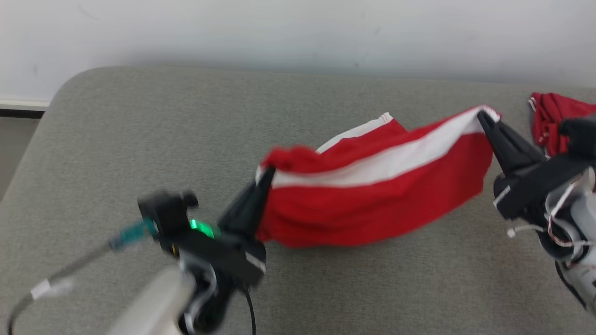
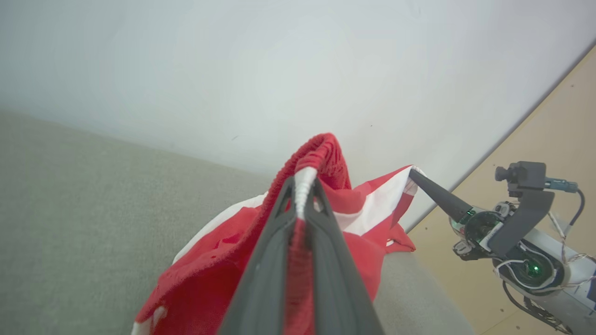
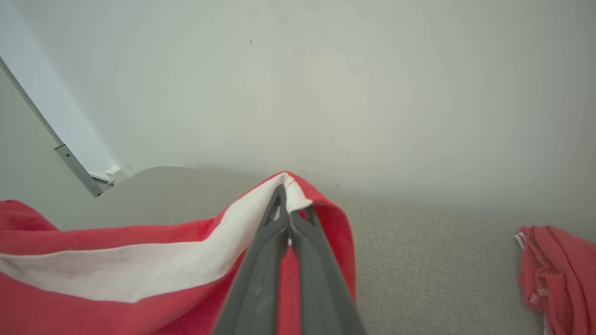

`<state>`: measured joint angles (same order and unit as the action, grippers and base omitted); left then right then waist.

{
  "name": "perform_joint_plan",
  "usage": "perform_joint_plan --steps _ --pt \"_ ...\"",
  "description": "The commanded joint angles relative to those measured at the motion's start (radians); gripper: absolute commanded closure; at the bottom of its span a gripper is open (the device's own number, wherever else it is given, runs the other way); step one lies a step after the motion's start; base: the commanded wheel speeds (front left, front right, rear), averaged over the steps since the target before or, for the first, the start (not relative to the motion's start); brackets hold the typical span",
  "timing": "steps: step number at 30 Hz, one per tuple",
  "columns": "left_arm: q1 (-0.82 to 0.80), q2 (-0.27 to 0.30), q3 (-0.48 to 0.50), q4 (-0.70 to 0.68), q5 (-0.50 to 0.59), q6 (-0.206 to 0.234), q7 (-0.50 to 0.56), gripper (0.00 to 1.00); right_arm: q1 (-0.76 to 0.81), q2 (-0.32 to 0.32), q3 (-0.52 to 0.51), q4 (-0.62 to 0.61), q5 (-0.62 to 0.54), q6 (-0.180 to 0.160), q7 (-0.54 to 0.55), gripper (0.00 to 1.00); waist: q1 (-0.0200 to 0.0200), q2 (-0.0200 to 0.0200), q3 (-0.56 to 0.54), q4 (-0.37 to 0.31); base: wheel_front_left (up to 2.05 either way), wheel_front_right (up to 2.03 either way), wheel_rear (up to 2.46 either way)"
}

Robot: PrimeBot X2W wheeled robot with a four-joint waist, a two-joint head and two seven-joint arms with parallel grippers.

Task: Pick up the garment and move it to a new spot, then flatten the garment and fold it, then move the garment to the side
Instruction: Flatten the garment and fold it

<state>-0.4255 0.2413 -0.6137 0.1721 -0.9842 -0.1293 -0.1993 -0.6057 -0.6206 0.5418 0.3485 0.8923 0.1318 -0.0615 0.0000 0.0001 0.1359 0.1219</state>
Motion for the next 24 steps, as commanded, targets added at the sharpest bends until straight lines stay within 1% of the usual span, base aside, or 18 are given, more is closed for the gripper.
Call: perform_joint_plan --steps 1,2,3,5,7,11,13,15,17,20,24 --pt "-0.06 0.01 0.01 0.006 -0.023 -0.002 0.027 1.0 -0.037 -0.001 0.012 0.002 0.009 -0.003 0.005 1.0 0.0 -0.0001 0.011 -0.025 0.0 0.0 0.0" --pt "-0.102 0.013 0.021 0.015 -0.048 -0.002 0.057 1.0 -0.068 0.002 0.023 0.004 0.014 -0.003 0.008 1.0 0.0 -0.0001 0.017 -0.034 0.0 0.0 0.0" --pt "-0.203 0.022 0.043 0.034 -0.083 -0.002 0.11 1.0 -0.138 0.009 0.041 0.011 0.022 -0.003 0.023 1.0 0.0 -0.0001 0.037 -0.049 0.0 0.0 0.0" --pt "-0.302 0.012 0.081 0.075 -0.141 -0.001 0.164 1.0 -0.216 0.021 0.052 0.025 0.034 -0.003 0.037 1.0 0.0 -0.0001 0.064 -0.065 0.0 0.0 0.0" --pt "-0.418 -0.002 0.118 0.128 -0.193 0.008 0.222 1.0 -0.312 0.038 0.057 0.051 0.047 -0.003 0.059 1.0 0.0 -0.0001 0.098 -0.082 0.0 0.0 0.0" --pt "-0.67 -0.019 0.164 0.235 -0.227 0.022 0.292 1.0 -0.522 0.072 0.056 0.116 0.052 -0.003 0.101 1.0 0.0 -0.0001 0.182 -0.11 0.0 0.0 0.0" --pt "-0.789 -0.029 0.191 0.288 -0.232 0.034 0.306 1.0 -0.636 0.095 0.044 0.16 0.051 -0.003 0.115 1.0 0.0 -0.0001 0.231 -0.125 0.0 0.0 0.0" --pt "-0.907 -0.041 0.205 0.34 -0.228 0.03 0.311 1.0 -0.746 0.115 0.036 0.211 0.042 -0.003 0.123 1.0 0.0 -0.0001 0.277 -0.134 0.0 0.0 0.0" --pt "-1.017 -0.038 0.212 0.391 -0.21 0.024 0.312 1.0 -0.857 0.132 0.034 0.259 0.021 -0.003 0.128 1.0 0.0 -0.0001 0.324 -0.143 0.0 0.0 0.0" --pt "-1.151 -0.043 0.217 0.46 -0.194 0.015 0.29 1.0 -1.006 0.165 0.029 0.339 -0.006 -0.003 0.117 1.0 0.0 -0.0001 0.382 -0.153 0.0 0.0 0.0" --pt "-1.292 -0.039 0.219 0.544 -0.176 0.006 0.265 1.0 -1.165 0.213 0.039 0.45 -0.049 -0.003 0.091 1.0 0.0 -0.0001 0.442 -0.168 0.0 0.0 0.0"
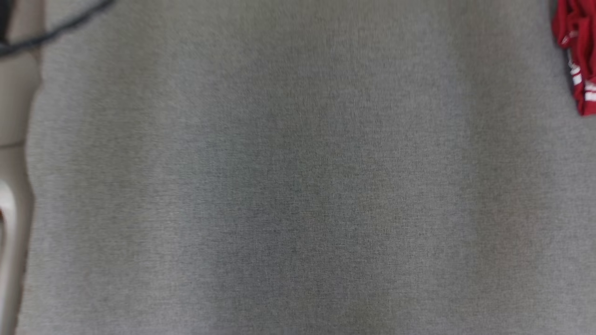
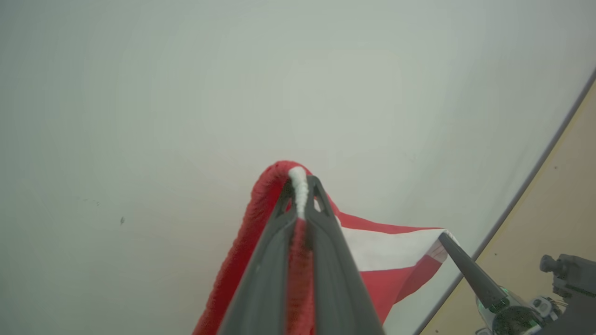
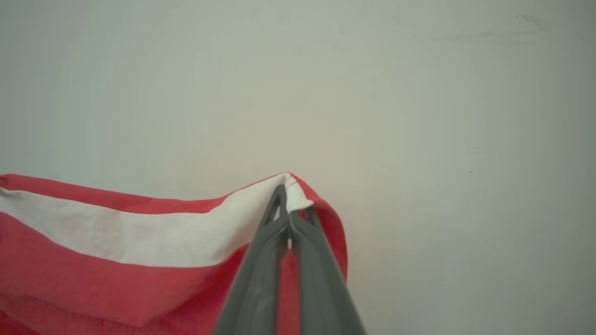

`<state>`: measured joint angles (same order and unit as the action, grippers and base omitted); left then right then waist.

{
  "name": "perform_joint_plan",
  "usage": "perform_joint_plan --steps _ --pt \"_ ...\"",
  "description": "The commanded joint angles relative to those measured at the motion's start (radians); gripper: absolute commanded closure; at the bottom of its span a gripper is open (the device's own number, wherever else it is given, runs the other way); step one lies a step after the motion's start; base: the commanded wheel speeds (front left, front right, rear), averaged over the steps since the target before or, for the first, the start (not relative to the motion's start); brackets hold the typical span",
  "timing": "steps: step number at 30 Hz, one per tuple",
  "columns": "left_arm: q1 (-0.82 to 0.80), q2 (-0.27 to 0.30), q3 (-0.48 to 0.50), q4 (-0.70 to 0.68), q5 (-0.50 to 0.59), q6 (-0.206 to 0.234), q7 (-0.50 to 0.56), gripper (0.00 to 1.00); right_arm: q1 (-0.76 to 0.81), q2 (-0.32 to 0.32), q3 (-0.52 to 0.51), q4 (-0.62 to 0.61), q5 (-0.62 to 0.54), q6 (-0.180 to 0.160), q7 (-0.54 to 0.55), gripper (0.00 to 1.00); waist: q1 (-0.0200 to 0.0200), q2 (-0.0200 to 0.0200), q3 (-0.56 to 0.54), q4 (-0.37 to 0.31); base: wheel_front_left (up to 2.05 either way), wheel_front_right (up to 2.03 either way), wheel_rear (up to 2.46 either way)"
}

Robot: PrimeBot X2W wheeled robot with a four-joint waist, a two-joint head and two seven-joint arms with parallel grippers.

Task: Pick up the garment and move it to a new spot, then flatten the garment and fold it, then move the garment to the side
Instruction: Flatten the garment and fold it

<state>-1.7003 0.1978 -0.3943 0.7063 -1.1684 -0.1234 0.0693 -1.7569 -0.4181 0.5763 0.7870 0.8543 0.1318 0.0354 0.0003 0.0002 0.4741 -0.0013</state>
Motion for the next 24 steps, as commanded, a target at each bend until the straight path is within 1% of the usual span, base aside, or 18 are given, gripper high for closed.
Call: perform_joint_plan --steps 1,5,7,13,16,18,21,24 --pt "-0.046 0.005 -0.004 0.029 0.013 -0.003 -0.009 1.0 -0.042 0.021 0.01 0.033 -0.018 -0.003 -0.014 1.0 -0.0003 -0.0002 0.117 -0.049 0.0 0.0 0.0" --pt "-0.141 0.01 -0.038 0.086 0.043 -0.009 -0.017 1.0 -0.134 0.054 0.034 0.109 -0.041 -0.003 -0.04 1.0 -0.0003 -0.0002 0.168 -0.061 0.0 0.0 0.0" --pt "-0.177 0.015 -0.049 0.096 0.037 -0.009 -0.029 1.0 -0.164 0.065 0.05 0.14 -0.049 -0.003 -0.053 1.0 -0.0003 -0.0002 0.19 -0.068 0.0 0.0 0.0" --pt "-0.22 0.03 -0.093 0.106 0.032 -0.007 -0.056 1.0 -0.206 0.09 0.076 0.188 -0.039 -0.003 -0.09 1.0 -0.0003 -0.0002 0.233 -0.075 0.0 0.0 0.0" --pt "-0.223 0.057 -0.135 0.103 0.036 -0.007 -0.061 1.0 -0.199 0.102 0.094 0.188 -0.015 -0.003 -0.111 1.0 -0.0003 -0.0002 0.249 -0.086 0.0 0.0 0.0" --pt "-0.205 0.068 -0.144 0.098 0.013 -0.007 -0.078 1.0 -0.18 0.103 0.117 0.176 0.0 -0.003 -0.119 1.0 -0.0003 -0.0002 0.253 -0.092 0.0 0.0 0.0" --pt "-0.169 0.082 -0.165 0.085 -0.012 -0.008 -0.096 1.0 -0.147 0.096 0.146 0.142 0.037 -0.003 -0.134 1.0 -0.0003 -0.0002 0.255 -0.099 0.0 0.0 0.0" --pt "-0.117 0.102 -0.184 0.052 -0.043 -0.008 -0.118 1.0 -0.094 0.075 0.182 0.107 0.068 -0.003 -0.153 1.0 -0.0003 -0.0002 0.242 -0.101 0.0 0.0 0.0"
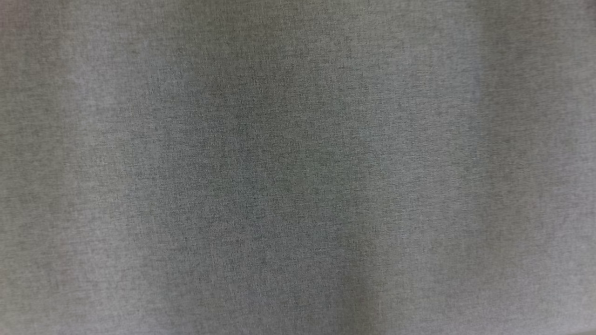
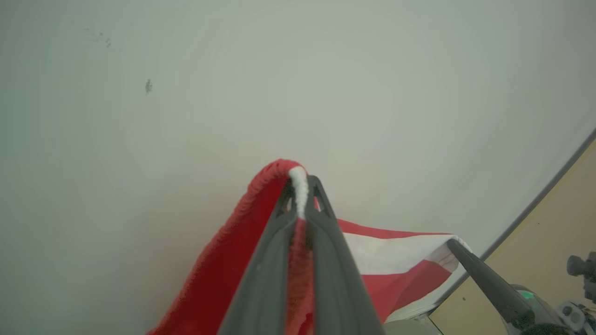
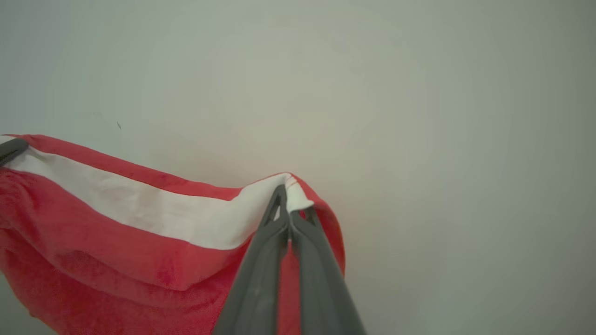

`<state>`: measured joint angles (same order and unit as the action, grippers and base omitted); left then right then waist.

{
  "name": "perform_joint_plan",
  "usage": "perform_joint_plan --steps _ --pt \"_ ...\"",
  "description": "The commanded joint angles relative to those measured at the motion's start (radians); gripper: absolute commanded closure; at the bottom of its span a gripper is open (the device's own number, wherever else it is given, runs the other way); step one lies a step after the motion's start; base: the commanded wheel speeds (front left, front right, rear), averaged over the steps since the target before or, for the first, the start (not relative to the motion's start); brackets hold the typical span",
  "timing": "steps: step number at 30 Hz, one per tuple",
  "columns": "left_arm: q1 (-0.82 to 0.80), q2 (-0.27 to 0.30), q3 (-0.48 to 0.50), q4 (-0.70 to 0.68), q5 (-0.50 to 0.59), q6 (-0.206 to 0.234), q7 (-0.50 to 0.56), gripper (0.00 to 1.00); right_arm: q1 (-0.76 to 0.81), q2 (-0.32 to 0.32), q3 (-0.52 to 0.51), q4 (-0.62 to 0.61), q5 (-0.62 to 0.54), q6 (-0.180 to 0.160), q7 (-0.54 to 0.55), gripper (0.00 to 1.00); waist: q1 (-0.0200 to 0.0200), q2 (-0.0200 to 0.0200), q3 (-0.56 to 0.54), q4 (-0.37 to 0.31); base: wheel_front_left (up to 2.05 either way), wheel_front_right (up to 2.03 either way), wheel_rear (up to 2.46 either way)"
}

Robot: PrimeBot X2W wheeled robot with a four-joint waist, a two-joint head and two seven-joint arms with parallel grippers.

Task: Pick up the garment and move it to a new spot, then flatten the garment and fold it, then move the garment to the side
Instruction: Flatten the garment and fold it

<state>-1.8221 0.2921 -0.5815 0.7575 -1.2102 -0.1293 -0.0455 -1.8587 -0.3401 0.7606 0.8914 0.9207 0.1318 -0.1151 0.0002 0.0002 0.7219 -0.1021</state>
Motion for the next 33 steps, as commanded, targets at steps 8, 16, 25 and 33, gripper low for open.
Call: perform_joint_plan --steps 8,16,25,33 --pt "0.278 0.103 -0.096 -0.16 -0.036 -0.002 -0.093 1.0 0.274 -0.068 0.087 -0.145 0.113 -0.003 -0.047 1.0 -0.0002 -0.0002 -0.118 0.008 0.0 0.0 0.0" --pt "0.69 0.207 -0.153 -0.352 -0.077 -0.001 -0.197 1.0 0.624 -0.184 0.152 -0.3 0.219 -0.003 -0.079 1.0 -0.0002 -0.0002 -0.284 0.012 0.0 0.0 0.0" --pt "1.043 0.183 -0.168 -0.503 0.047 0.01 -0.219 1.0 0.992 -0.293 0.164 -0.435 0.31 -0.003 -0.111 1.0 -0.0002 -0.0002 -0.399 0.025 0.0 0.0 0.0" --pt "1.3 0.159 -0.147 -0.582 0.149 0.009 -0.22 1.0 1.233 -0.329 0.178 -0.502 0.33 -0.003 -0.122 1.0 -0.0002 -0.0002 -0.468 0.011 0.0 0.0 0.0"
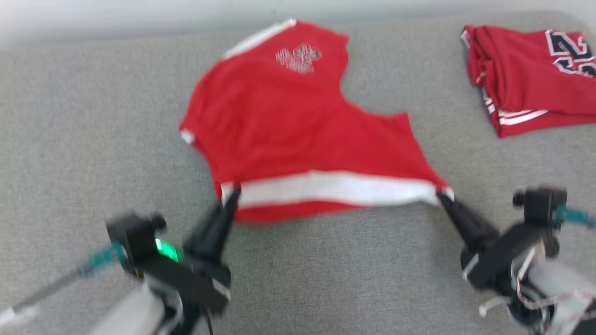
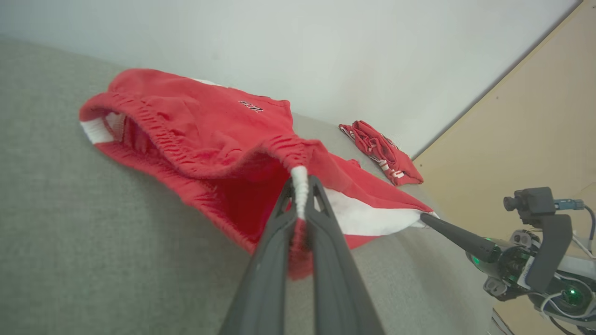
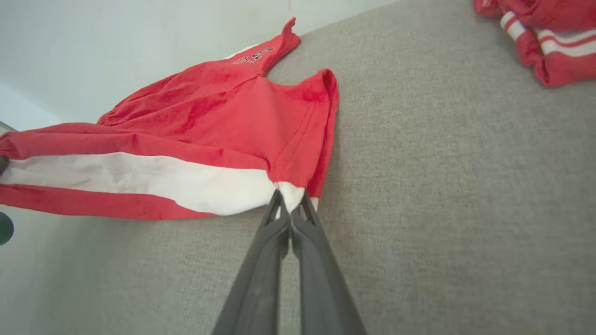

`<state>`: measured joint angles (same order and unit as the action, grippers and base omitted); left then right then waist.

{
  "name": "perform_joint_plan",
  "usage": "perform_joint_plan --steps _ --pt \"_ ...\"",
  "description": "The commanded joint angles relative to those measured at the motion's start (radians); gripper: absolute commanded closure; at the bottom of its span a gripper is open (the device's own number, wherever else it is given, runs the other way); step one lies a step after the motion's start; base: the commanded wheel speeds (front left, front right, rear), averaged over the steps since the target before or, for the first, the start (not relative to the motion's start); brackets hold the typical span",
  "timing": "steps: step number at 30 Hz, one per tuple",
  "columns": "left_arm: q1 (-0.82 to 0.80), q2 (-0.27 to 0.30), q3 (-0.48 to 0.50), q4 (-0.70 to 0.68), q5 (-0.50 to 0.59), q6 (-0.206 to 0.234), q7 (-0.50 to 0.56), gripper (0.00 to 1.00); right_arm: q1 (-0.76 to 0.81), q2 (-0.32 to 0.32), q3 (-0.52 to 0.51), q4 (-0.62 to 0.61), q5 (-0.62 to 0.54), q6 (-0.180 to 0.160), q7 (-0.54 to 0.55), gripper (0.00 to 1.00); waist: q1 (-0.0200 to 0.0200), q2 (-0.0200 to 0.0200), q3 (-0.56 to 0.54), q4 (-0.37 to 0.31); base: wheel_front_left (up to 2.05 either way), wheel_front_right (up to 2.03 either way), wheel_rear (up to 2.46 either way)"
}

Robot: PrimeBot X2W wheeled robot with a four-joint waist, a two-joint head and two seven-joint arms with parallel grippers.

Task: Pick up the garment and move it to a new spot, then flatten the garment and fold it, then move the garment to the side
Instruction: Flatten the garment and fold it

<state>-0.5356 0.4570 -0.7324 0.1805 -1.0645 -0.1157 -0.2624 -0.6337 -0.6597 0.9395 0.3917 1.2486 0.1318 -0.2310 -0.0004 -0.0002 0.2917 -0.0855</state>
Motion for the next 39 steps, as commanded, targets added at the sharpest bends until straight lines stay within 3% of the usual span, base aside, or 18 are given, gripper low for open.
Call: perform_joint_plan --steps 1,14,22,33,39 --pt "0.052 -0.01 0.014 -0.013 0.01 -0.006 -0.003 1.0 0.04 -0.013 -0.001 -0.012 0.005 -0.003 -0.007 1.0 0.0004 0.0002 -0.048 -0.006 0.0 0.0 0.0" --pt "0.455 -0.056 0.062 -0.061 0.088 -0.016 -0.003 1.0 0.417 -0.051 -0.051 -0.104 0.017 -0.003 0.001 1.0 0.0004 0.0002 -0.19 0.023 0.0 0.0 0.0" --pt "0.517 -0.072 0.056 -0.09 0.122 -0.015 -0.003 1.0 0.557 -0.068 -0.138 -0.152 0.007 -0.003 0.026 1.0 0.0004 0.0002 -0.205 0.04 0.0 0.0 0.0" --pt "0.466 -0.126 0.037 -0.137 0.113 -0.015 -0.003 1.0 0.47 -0.061 -0.346 -0.183 -0.049 -0.003 0.079 1.0 0.0004 0.0002 -0.209 0.086 0.0 0.0 0.0" --pt "0.436 -0.162 0.034 -0.138 0.072 -0.015 -0.003 1.0 0.357 -0.028 -0.404 -0.164 -0.091 -0.003 0.144 1.0 0.0004 0.0002 -0.198 0.122 0.0 0.0 0.0"
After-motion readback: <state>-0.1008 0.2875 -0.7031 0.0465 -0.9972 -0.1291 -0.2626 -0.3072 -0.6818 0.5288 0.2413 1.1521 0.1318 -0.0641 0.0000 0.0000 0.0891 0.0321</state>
